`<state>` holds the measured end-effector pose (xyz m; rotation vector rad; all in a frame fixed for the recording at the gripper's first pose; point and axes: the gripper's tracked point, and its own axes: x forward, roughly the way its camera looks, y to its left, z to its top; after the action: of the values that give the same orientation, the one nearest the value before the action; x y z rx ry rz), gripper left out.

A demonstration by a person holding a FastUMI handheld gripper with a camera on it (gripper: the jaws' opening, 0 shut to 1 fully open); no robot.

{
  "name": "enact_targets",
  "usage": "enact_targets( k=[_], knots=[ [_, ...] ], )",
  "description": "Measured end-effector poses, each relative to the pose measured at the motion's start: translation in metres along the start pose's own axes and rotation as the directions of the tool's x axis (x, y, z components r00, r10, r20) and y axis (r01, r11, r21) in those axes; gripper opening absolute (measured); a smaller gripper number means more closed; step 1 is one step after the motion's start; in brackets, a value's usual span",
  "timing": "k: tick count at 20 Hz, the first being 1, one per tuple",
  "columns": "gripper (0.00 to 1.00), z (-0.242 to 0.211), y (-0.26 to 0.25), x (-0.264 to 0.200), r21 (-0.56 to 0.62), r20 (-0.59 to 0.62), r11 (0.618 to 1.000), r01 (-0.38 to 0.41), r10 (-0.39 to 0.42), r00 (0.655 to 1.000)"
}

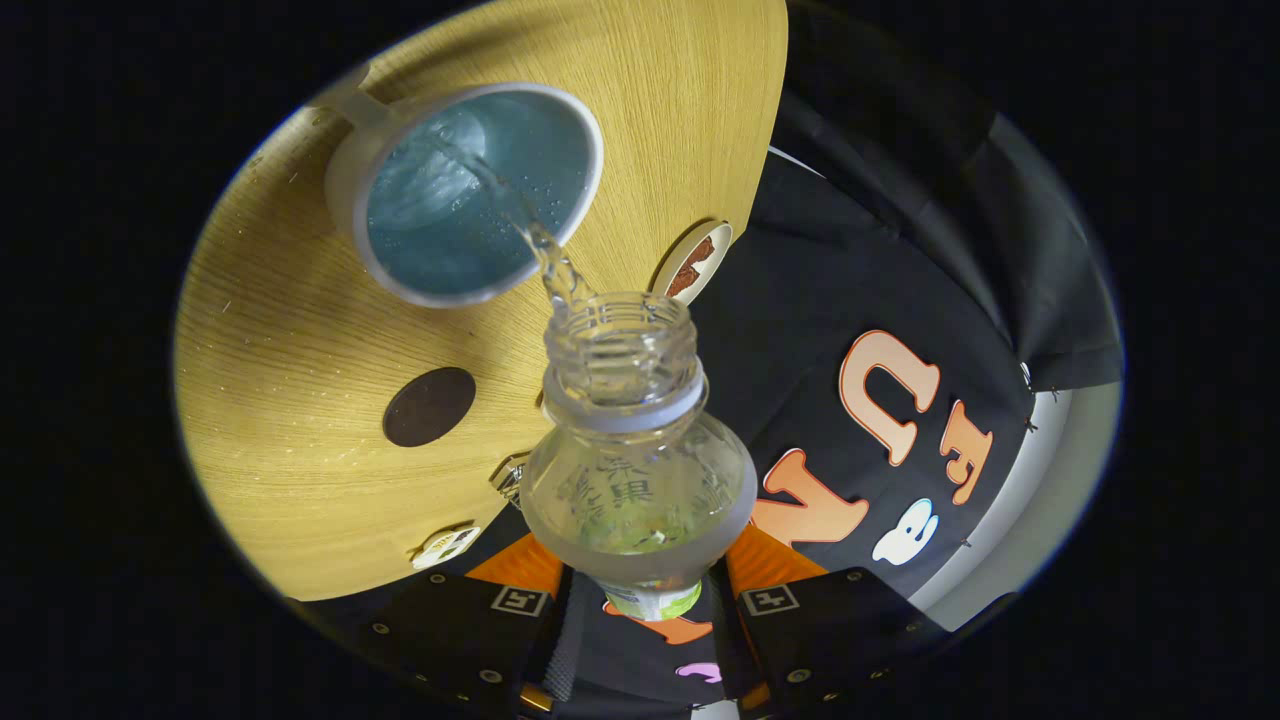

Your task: Take the bottle from table, then pour the juice into the cup, finally place the bottle on the coaster

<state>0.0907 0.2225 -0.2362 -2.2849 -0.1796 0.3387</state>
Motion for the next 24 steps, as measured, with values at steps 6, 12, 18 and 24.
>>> enact_targets(
  k=[6,12,18,24],
  knots=[
    [0.55,-0.001,-0.015,-0.002,-0.024,0.001,0.999,0.022,-0.022,1.000],
    [0.55,-0.001,-0.020,-0.007,-0.031,0.006,0.999,0.022,-0.022,1.000],
    [0.55,-0.001,-0.013,-0.009,-0.008,0.006,1.000,0.002,-0.002,1.000],
    [0.55,-0.001,0.001,-0.014,0.061,0.000,0.997,-0.037,0.037,0.999]
  ],
)
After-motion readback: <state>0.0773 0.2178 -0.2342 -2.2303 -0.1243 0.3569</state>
